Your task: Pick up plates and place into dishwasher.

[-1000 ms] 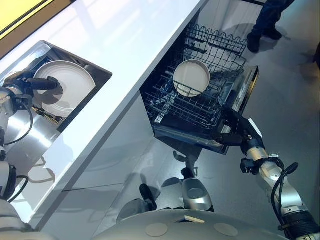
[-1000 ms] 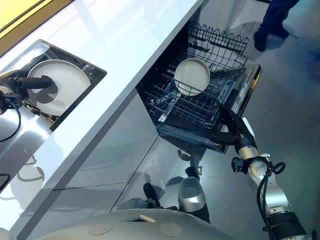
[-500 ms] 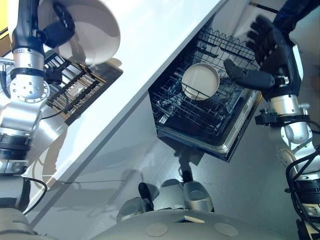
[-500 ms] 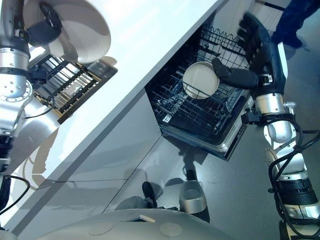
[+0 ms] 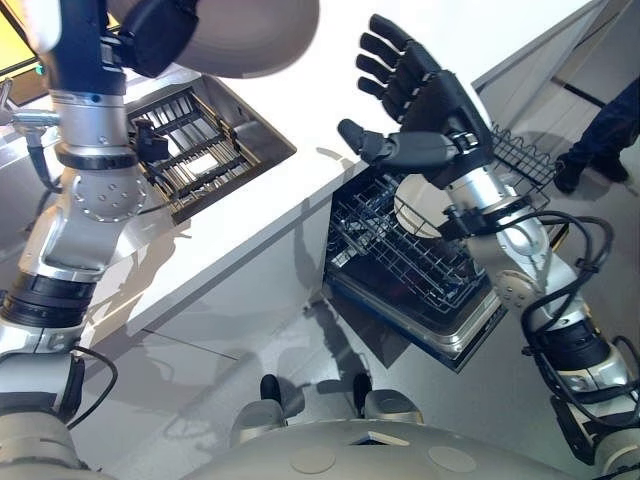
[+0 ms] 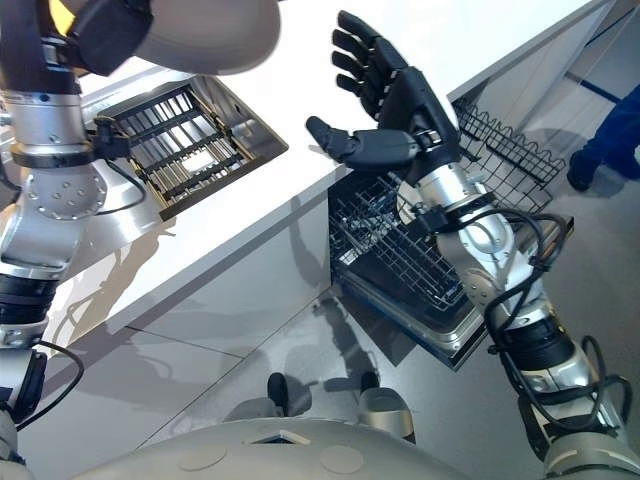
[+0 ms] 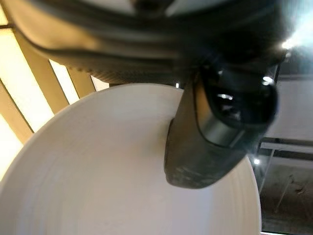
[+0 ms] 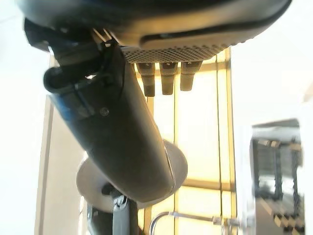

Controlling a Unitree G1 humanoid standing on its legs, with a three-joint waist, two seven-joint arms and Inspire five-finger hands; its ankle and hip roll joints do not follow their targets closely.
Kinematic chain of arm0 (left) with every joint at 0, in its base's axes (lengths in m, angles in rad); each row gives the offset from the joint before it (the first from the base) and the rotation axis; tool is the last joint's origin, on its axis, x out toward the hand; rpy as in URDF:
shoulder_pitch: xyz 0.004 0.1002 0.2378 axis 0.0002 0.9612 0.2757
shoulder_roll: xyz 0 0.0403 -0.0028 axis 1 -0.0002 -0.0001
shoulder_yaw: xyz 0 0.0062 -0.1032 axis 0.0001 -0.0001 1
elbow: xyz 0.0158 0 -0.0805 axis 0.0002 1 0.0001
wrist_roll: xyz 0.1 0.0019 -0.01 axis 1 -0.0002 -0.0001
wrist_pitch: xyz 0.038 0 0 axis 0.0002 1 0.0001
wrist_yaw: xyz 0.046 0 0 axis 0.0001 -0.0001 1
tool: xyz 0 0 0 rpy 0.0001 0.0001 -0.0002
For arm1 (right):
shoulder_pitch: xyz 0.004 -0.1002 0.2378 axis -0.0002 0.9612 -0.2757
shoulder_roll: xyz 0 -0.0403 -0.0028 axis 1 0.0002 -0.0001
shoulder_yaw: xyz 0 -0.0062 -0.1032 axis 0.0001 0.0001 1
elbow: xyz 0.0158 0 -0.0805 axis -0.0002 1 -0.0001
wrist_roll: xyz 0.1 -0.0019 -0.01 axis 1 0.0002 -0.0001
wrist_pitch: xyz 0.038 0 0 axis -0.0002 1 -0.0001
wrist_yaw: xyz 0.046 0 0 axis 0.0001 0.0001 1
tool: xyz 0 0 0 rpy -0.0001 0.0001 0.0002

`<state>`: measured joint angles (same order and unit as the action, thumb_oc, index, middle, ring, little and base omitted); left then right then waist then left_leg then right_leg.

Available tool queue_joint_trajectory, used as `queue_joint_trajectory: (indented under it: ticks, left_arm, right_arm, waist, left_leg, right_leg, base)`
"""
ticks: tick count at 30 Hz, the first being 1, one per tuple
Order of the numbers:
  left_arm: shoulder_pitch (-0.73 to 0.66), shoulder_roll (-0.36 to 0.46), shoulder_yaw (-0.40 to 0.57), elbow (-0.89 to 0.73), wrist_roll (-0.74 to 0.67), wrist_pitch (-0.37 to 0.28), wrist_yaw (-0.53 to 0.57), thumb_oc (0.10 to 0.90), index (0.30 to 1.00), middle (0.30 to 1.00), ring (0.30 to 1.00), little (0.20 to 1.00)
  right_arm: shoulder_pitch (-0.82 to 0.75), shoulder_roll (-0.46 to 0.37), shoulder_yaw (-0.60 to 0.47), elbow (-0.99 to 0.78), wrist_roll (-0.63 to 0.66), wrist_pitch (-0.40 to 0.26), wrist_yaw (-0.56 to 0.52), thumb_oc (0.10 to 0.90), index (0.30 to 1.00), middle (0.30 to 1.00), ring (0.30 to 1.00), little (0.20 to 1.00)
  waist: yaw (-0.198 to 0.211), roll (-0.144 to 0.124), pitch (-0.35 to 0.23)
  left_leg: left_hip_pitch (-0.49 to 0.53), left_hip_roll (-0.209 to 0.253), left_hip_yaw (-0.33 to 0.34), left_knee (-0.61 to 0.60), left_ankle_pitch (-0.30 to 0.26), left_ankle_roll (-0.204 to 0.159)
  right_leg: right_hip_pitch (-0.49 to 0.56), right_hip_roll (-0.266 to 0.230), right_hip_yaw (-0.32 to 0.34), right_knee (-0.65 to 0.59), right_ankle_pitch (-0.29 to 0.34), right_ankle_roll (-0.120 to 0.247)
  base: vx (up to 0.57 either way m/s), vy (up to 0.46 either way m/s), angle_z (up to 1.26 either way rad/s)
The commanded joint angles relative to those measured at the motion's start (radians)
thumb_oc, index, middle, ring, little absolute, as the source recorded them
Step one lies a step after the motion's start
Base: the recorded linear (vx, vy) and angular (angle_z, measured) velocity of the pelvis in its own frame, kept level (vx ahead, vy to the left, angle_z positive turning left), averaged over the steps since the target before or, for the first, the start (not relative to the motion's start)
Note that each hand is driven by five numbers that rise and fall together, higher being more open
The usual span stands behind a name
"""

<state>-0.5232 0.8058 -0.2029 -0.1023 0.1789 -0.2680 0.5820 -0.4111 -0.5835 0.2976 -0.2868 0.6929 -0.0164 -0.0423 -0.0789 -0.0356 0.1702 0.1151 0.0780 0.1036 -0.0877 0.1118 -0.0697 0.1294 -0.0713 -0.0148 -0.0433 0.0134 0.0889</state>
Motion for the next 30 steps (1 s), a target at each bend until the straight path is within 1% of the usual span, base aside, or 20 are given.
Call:
queue_joint_trajectory:
  ticks: [1, 4, 7, 14, 16, 17, 19, 24, 25, 26, 27, 28, 29, 30]
  left_arm:
    - [-0.124, -0.030, -0.035, 0.004, 0.002, -0.064, 0.016, 0.100, 0.300, 0.300, 0.300, 0.200]
    - [-0.121, -0.065, -0.066, -0.010, 0.005, -0.068, -0.020, 0.100, 0.300, 0.300, 0.300, 0.200]
    - [-0.118, -0.086, -0.092, -0.016, 0.007, -0.077, -0.051, 0.100, 0.300, 0.300, 0.300, 0.200]
    - [-0.110, -0.108, -0.118, -0.032, -0.010, -0.098, -0.099, 0.100, 0.300, 0.300, 0.300, 0.200]
    - [-0.107, -0.114, -0.123, -0.037, -0.014, -0.102, -0.108, 0.100, 0.300, 0.300, 0.300, 0.200]
    - [-0.105, -0.118, -0.129, -0.038, -0.012, -0.110, -0.109, 0.100, 0.300, 0.300, 0.300, 0.200]
    - [-0.103, -0.121, -0.130, -0.047, -0.001, -0.108, -0.113, 0.100, 0.300, 0.300, 0.300, 0.200]
    - [-0.104, -0.126, -0.139, -0.054, -0.013, -0.102, -0.121, 0.100, 0.300, 0.300, 0.300, 0.200]
    - [-0.101, -0.125, -0.145, -0.055, -0.022, -0.102, -0.129, 0.100, 0.300, 0.300, 0.300, 0.200]
    - [-0.101, -0.125, -0.146, -0.054, -0.026, -0.102, -0.129, 0.100, 0.300, 0.300, 0.300, 0.200]
    - [-0.103, -0.127, -0.148, -0.056, -0.026, -0.101, -0.132, 0.100, 0.300, 0.300, 0.300, 0.200]
    - [-0.105, -0.128, -0.151, -0.057, -0.021, -0.100, -0.135, 0.100, 0.300, 0.300, 0.300, 0.200]
    - [-0.104, -0.127, -0.153, -0.058, -0.020, -0.103, -0.136, 0.100, 0.300, 0.300, 0.300, 0.200]
    - [-0.101, -0.130, -0.153, -0.058, -0.012, -0.108, -0.140, 0.100, 0.300, 0.300, 0.300, 0.200]
  right_arm:
    - [-0.146, 0.018, -0.031, -0.025, -0.046, -0.104, -0.044, 0.800, 0.900, 0.900, 0.900, 0.900]
    - [-0.172, 0.039, -0.016, -0.014, -0.052, -0.099, -0.066, 0.800, 0.900, 0.900, 0.900, 0.900]
    - [-0.182, 0.054, -0.007, -0.005, -0.049, -0.090, -0.067, 0.800, 0.900, 0.900, 0.900, 0.900]
    - [-0.187, 0.081, 0.005, 0.005, -0.037, -0.061, -0.063, 0.800, 0.900, 0.900, 0.900, 0.900]
    - [-0.187, 0.087, 0.012, 0.012, -0.021, -0.044, -0.052, 0.800, 0.900, 0.900, 0.900, 0.900]
    - [-0.187, 0.087, 0.019, 0.016, 0.014, -0.001, -0.037, 0.800, 0.900, 0.900, 0.900, 0.900]
    - [-0.182, 0.091, 0.029, 0.021, 0.044, 0.034, -0.025, 0.800, 0.900, 0.900, 0.900, 0.900]
    - [-0.172, 0.102, 0.045, 0.034, 0.053, 0.035, -0.017, 0.800, 0.900, 0.900, 0.900, 0.900]
    - [-0.172, 0.103, 0.049, 0.033, 0.058, 0.037, -0.022, 0.580, 0.712, 0.712, 0.712, 0.680]
    - [-0.172, 0.104, 0.050, 0.033, 0.058, 0.038, -0.023, 0.311, 0.481, 0.481, 0.481, 0.411]
    - [-0.174, 0.105, 0.051, 0.034, 0.060, 0.040, -0.025, 0.182, 0.371, 0.371, 0.371, 0.282]
    - [-0.177, 0.107, 0.054, 0.034, 0.066, 0.047, -0.026, 0.133, 0.328, 0.328, 0.328, 0.233]
    - [-0.178, 0.106, 0.055, 0.033, 0.073, 0.052, -0.028, 0.114, 0.312, 0.312, 0.312, 0.214]
    - [-0.178, 0.107, 0.055, 0.036, 0.073, 0.051, -0.027, 0.111, 0.309, 0.309, 0.309, 0.211]
  waist:
    - [-0.007, 0.014, -0.115]
    - [-0.005, 0.015, -0.120]
    - [-0.005, 0.016, -0.123]
    - [-0.002, 0.019, -0.127]
    - [-0.002, 0.019, -0.129]
    - [-0.002, 0.019, -0.131]
    - [-0.002, 0.018, -0.132]
    - [-0.002, 0.015, -0.132]
    - [-0.001, 0.016, -0.132]
    - [-0.001, 0.016, -0.132]
    - [-0.002, 0.016, -0.131]
    - [-0.003, 0.016, -0.131]
    - [-0.002, 0.016, -0.130]
    - [-0.003, 0.017, -0.131]
  left_leg:
    - [0.012, -0.073, 0.022, 0.040, -0.137, 0.049]
    - [0.014, -0.069, 0.022, 0.037, -0.135, 0.045]
    - [0.012, -0.067, 0.021, 0.037, -0.134, 0.044]
    - [0.012, -0.063, 0.022, 0.034, -0.131, 0.042]
    - [0.012, -0.063, 0.022, 0.030, -0.129, 0.042]
    - [0.012, -0.062, 0.023, 0.029, -0.128, 0.042]
    - [0.012, -0.062, 0.024, 0.028, -0.127, 0.042]
    - [0.011, -0.061, 0.025, 0.025, -0.124, 0.044]
    - [0.011, -0.061, 0.025, 0.025, -0.124, 0.044]
    - [0.011, -0.061, 0.025, 0.025, -0.124, 0.044]
    - [0.011, -0.062, 0.025, 0.025, -0.125, 0.044]
    - [0.011, -0.061, 0.025, 0.025, -0.124, 0.044]
    - [0.010, -0.062, 0.025, 0.025, -0.124, 0.044]
    - [0.011, -0.061, 0.024, 0.024, -0.124, 0.045]
  right_leg:
    - [-0.057, 0.095, -0.045, 0.076, -0.049, -0.025]
    - [-0.052, 0.096, -0.047, 0.069, -0.048, -0.025]
    - [-0.050, 0.096, -0.047, 0.066, -0.047, -0.025]
    - [-0.048, 0.093, -0.051, 0.062, -0.045, -0.022]
    - [-0.048, 0.092, -0.051, 0.060, -0.044, -0.021]
    - [-0.049, 0.090, -0.053, 0.060, -0.044, -0.020]
    - [-0.049, 0.089, -0.052, 0.059, -0.043, -0.020]
    - [-0.050, 0.088, -0.053, 0.057, -0.040, -0.018]
    - [-0.050, 0.088, -0.052, 0.055, -0.038, -0.017]
    - [-0.050, 0.088, -0.052, 0.055, -0.038, -0.017]
    - [-0.050, 0.087, -0.051, 0.054, -0.037, -0.016]
    - [-0.051, 0.087, -0.050, 0.054, -0.036, -0.015]
    - [-0.051, 0.087, -0.049, 0.054, -0.036, -0.015]
    - [-0.052, 0.086, -0.048, 0.055, -0.036, -0.015]
  base:
    - [0.01, -0.056, -0.01]
    - [0.01, -0.048, -0.01]
    - [0.00, -0.012, 0.00]
    - [0.00, 0.000, 0.00]
    - [0.00, 0.000, 0.00]
    - [0.00, 0.000, 0.00]
    - [0.00, 0.000, 0.00]
    - [0.00, 0.000, 0.00]
    - [0.00, 0.000, 0.00]
    - [0.00, 0.000, 0.00]
    - [0.00, 0.000, 0.00]
    - [0.00, 0.000, 0.00]
    - [0.00, 0.000, 0.00]
    - [0.00, 0.000, 0.00]
